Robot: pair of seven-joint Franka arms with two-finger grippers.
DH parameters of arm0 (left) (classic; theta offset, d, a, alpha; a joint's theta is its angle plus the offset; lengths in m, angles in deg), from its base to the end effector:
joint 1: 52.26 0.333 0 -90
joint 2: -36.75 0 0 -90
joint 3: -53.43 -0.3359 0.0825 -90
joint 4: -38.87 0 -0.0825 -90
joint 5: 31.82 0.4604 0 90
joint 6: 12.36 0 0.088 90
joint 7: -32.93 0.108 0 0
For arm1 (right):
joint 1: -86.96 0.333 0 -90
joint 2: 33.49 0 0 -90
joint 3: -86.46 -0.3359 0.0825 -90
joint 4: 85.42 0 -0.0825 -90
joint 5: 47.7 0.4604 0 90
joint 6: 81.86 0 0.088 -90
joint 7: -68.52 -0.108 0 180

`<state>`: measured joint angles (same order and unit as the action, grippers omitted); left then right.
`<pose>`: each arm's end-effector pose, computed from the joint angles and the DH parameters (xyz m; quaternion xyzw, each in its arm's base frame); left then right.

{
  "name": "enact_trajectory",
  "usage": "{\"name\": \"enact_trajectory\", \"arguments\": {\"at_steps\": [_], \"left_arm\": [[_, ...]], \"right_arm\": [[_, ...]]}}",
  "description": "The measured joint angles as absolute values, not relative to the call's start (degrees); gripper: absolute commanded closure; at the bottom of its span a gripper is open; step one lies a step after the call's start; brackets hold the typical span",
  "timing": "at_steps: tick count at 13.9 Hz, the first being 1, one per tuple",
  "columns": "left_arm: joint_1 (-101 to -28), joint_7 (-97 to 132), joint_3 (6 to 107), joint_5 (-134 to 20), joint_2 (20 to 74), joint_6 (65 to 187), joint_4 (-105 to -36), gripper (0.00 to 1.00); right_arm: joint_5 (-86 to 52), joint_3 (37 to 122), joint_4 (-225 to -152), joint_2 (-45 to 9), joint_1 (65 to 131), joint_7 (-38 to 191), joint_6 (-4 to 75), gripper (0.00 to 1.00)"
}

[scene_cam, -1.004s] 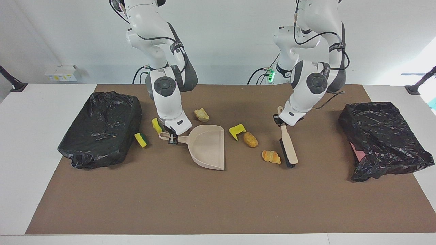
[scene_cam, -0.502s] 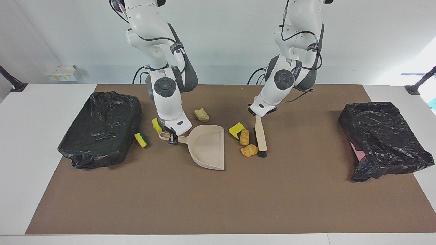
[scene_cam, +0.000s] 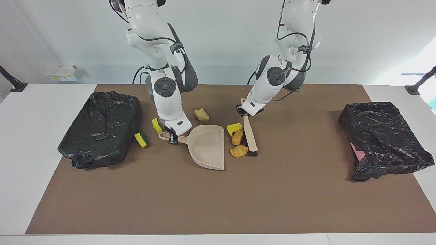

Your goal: Sweep and dump trash in bin

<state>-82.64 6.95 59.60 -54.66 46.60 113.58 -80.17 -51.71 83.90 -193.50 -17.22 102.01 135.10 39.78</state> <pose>0.5007 -0.3876 0.3157 0.9853 0.0301 -0.1083 0.1288 0.6521 0.2024 0.3289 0.7292 0.6835 -0.0309 0.0113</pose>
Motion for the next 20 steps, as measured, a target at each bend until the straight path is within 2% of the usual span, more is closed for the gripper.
{"name": "enact_trajectory", "arguments": {"at_steps": [4,8,15,20], "left_arm": [[-87.7,6.7,61.1,-60.7,51.4,121.8,-77.0,1.0],[-87.9,3.9,62.3,-62.0,52.7,121.3,-73.1,1.0],[-86.9,-4.9,61.0,-62.4,46.0,113.7,-70.9,1.0],[-81.8,-4.8,60.0,-56.3,43.9,106.9,-70.9,1.0]], "right_arm": [[-51.7,83.9,-193.6,-17.2,102.0,135.1,39.8,1.0],[-51.7,83.9,-193.6,-17.2,102.0,135.1,39.8,1.0],[-51.7,83.9,-193.6,-17.2,102.0,135.1,39.8,1.0],[-51.7,83.9,-193.6,-17.2,101.6,135.1,39.8,1.0]]}}
